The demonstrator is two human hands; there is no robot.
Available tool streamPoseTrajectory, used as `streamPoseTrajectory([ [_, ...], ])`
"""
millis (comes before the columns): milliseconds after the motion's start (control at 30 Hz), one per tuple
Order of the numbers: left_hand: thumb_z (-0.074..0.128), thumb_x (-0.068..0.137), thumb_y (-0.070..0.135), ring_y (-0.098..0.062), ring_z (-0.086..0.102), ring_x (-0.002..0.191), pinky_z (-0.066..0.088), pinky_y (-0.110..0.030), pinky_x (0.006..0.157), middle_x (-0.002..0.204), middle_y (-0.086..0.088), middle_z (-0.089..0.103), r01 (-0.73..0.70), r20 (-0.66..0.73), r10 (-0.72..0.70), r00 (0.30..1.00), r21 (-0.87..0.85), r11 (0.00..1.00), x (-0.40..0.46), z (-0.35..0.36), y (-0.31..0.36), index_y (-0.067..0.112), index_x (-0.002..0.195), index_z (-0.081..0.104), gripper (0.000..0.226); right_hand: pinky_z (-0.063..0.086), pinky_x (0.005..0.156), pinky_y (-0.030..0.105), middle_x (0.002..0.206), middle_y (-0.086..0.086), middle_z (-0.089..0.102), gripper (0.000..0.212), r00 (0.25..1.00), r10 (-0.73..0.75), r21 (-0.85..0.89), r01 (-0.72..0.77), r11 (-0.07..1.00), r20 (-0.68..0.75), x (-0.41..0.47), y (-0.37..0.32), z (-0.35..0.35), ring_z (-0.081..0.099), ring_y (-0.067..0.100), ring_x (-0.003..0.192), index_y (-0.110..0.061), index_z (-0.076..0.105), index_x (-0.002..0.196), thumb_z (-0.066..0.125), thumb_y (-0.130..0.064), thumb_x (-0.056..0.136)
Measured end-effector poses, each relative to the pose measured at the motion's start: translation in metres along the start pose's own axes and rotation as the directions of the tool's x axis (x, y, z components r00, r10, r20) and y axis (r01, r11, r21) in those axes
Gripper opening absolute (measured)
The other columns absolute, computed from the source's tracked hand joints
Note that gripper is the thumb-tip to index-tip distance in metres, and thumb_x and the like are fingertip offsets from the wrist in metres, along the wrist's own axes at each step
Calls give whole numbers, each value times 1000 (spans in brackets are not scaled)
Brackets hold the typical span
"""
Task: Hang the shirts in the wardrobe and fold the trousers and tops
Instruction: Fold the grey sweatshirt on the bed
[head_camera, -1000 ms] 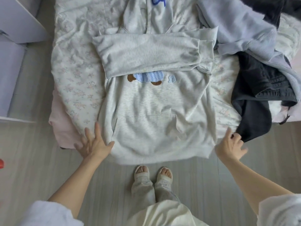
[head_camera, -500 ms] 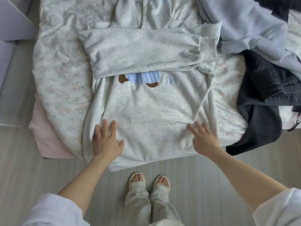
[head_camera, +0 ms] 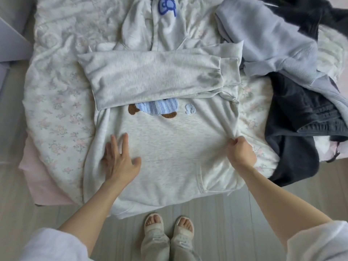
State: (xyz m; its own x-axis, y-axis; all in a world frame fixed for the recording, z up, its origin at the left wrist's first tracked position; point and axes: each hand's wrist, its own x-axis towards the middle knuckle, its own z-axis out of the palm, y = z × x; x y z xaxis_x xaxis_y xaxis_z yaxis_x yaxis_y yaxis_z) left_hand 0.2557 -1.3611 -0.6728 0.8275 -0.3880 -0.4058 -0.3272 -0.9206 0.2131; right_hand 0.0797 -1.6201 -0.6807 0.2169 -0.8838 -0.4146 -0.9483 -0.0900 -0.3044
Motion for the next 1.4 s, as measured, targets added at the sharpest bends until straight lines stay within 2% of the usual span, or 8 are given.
streamPoseTrajectory([
  [233,39,90,51,-33,15,138,27,-53,105,151,-14,7,245,277,-247,929,41,969,25,-34,9,28,145,8,67,32,96,45,93,7,53,21,983,151,-189,-129,973,103,8,-3,-20,49,30,98,-10,50,102,38,-24,92],
  [400,44,91,34,-31,49,111,40,-39,89,117,-13,52,-84,-97,115,989,275,958,64,-82,38,11,114,59,35,29,100,46,132,15,41,45,964,-221,-280,173,944,-149,3,-61,-22,38,32,121,-7,37,130,46,-19,87],
  [500,44,92,32,-29,32,130,31,-46,101,138,-12,39,-293,-103,318,942,204,934,93,-96,59,16,131,46,42,11,111,50,150,12,24,58,878,-476,-380,421,824,-58,4,-111,-19,21,30,138,-18,22,144,42,-26,91],
  [667,21,94,55,-26,-27,139,-11,-63,106,155,3,-22,-270,32,272,962,266,925,177,-91,46,44,145,-7,60,-15,107,57,156,3,-14,55,779,-585,-492,610,622,227,62,-175,4,-15,33,142,-40,-7,145,16,-47,96],
  [767,8,90,61,-25,-30,138,-14,-64,106,152,4,-29,-209,22,214,977,334,919,204,-79,28,46,137,-24,59,-5,113,51,157,-6,-11,51,873,-368,-460,484,745,321,93,-176,8,-11,32,143,-44,-5,144,10,-52,96],
  [967,0,88,58,-27,-25,140,-29,-58,99,152,-3,-28,-241,-27,272,962,385,891,265,-96,56,36,133,-30,58,36,92,38,129,6,50,35,876,-482,-465,441,767,36,116,-218,-2,47,27,115,-16,51,124,43,-26,92],
  [1267,38,93,49,-26,1,144,8,-52,114,157,-3,-7,-262,-26,261,965,-94,960,397,-154,112,22,149,-4,75,29,100,45,140,3,37,43,910,-399,-146,413,899,113,214,-334,-10,34,24,129,-22,35,135,36,-24,93],
  [1400,56,82,53,-30,19,137,24,-48,106,154,-7,10,-339,-169,347,923,75,938,441,-166,153,20,147,12,85,28,101,44,142,5,33,53,880,-475,-137,468,873,-23,247,-378,-7,34,26,128,-22,24,143,41,-36,94],
])
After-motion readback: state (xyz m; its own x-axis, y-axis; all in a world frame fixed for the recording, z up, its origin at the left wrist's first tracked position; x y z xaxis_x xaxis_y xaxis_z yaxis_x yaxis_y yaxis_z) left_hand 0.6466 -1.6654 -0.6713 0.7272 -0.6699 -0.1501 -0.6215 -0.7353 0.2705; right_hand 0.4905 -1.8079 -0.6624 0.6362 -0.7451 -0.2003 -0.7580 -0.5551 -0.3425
